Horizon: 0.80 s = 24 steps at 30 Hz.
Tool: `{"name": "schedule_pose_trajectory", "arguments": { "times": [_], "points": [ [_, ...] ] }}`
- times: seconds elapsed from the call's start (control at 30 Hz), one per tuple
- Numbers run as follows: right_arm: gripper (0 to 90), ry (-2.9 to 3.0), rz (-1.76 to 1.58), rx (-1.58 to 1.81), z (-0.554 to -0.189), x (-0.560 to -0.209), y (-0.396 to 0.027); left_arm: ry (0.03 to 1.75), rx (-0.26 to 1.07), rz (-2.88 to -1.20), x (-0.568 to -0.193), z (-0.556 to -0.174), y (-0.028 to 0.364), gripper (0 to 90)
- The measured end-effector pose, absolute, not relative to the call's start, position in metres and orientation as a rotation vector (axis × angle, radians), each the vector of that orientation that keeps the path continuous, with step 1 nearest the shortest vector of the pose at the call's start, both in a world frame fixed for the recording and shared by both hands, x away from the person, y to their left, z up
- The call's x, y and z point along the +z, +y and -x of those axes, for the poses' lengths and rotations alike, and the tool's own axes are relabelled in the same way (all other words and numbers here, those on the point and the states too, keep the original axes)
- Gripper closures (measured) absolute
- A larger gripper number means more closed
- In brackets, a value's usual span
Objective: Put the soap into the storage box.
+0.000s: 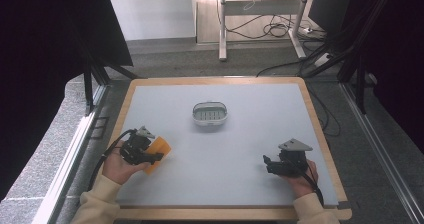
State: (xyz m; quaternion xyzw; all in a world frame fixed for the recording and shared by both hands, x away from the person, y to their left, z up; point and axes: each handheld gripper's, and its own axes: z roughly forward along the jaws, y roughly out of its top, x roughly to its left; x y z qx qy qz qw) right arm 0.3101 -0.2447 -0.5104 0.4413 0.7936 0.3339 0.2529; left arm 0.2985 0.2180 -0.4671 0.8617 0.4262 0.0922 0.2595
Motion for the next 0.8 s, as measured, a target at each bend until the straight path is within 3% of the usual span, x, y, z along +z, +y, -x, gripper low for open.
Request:
{"name": "schedule_pose_trajectory", "arguments": {
  "times": [0.8],
  "points": [
    [16.3, 2.152, -1.208, 0.905, -0.3106, -0.5103, -0.2458, 1.115, 0.227, -2.348, -0.4623, -0.3042, 0.2148, 61.8]
  ]
}}
